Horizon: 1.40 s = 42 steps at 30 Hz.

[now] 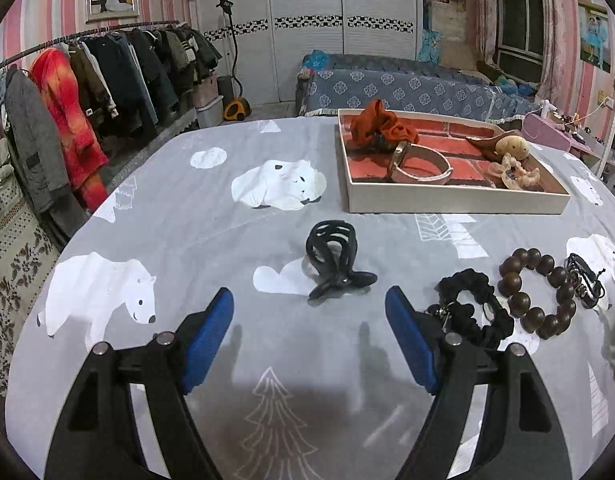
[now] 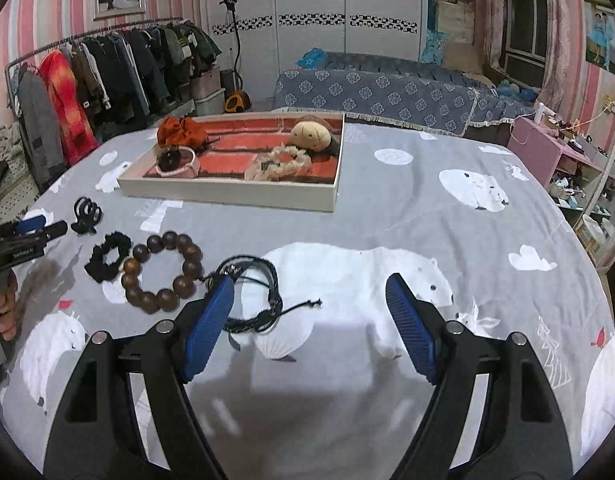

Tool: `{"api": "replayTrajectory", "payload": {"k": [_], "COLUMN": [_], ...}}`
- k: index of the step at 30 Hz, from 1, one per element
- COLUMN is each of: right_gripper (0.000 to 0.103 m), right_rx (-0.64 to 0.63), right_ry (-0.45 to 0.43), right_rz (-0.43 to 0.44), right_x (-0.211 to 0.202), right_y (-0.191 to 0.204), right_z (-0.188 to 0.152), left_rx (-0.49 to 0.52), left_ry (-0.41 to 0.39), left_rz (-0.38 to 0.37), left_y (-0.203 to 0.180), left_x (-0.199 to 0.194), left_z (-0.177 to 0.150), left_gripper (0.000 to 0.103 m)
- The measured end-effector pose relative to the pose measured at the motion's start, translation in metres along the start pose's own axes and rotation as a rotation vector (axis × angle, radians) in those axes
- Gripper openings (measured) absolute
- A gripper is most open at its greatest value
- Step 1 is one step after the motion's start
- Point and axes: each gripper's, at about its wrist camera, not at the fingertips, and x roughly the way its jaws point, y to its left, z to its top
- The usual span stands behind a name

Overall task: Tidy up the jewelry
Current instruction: 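Grasp the black claw clip with the left tool while the right tool grasps the black braided bracelet, then carry the black claw clip and braided bracelet over the tray with both tools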

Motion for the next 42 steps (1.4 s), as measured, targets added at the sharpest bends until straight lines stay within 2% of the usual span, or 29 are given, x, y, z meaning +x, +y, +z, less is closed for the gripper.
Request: {"api": "replayTrajectory", "payload": {"k": [9, 18, 21, 22, 23, 24, 25, 26, 28, 29, 34, 35, 42], "right_gripper": [0.077, 0.074, 0.062, 0.046, 0.021, 0.011, 0.008, 0.008, 0.008, 0.008, 0.009, 0.009, 0.009], "right_rx": [-0.038, -0.077, -0.084, -0.091, -0.104, -0.116, -0.118, -0.109, -0.102, -0.097, -0.088, -0.089, -0.074], "right_ry": [0.080, 0.179, 0.194, 0.192, 0.190, 0.189, 0.187, 0.183, 0.169, 0.163, 0.158, 0.157, 0.144], "right_rz": [-0.049, -0.080, -0.052, -0.049, -0.072, -0.104, -0.121, -0.127, -0.127, -0.122, -0.088, -0.084, -0.062], "right_x": [0.032, 0.081, 0.094, 0.096, 0.100, 0.106, 0.110, 0.116, 0.123, 0.125, 0.125, 0.125, 0.123], "right_y": [0.010, 0.014, 0.013, 0.014, 0.013, 0.013, 0.011, 0.008, 0.004, 0.002, -0.001, -0.001, -0.002], "right_z": [0.001, 0.011, 0.017, 0.020, 0.026, 0.031, 0.033, 0.037, 0.040, 0.041, 0.042, 0.043, 0.042], "left_rx": [0.014, 0.023, 0.052, 0.059, 0.065, 0.070, 0.070, 0.067, 0.057, 0.054, 0.041, 0.038, 0.031], "left_ry": [0.013, 0.075, 0.095, 0.097, 0.100, 0.112, 0.121, 0.135, 0.137, 0.134, 0.119, 0.118, 0.096], "left_rz": [-0.004, -0.007, -0.004, 0.001, 0.005, 0.006, 0.002, -0.014, -0.043, -0.047, -0.066, -0.069, -0.072], "left_y": [0.000, -0.003, -0.009, -0.011, -0.012, -0.013, -0.012, -0.011, -0.009, -0.007, -0.004, -0.004, -0.004], "left_x": [0.005, 0.042, 0.054, 0.057, 0.061, 0.068, 0.072, 0.077, 0.080, 0.080, 0.078, 0.078, 0.075], "left_z": [-0.001, 0.014, 0.021, 0.022, 0.024, 0.027, 0.028, 0.028, 0.030, 0.030, 0.030, 0.029, 0.030], "left_gripper": [0.077, 0.077, 0.079, 0.079, 0.079, 0.076, 0.071, 0.056, 0.045, 0.035, 0.025, 0.008, 0.007]}}
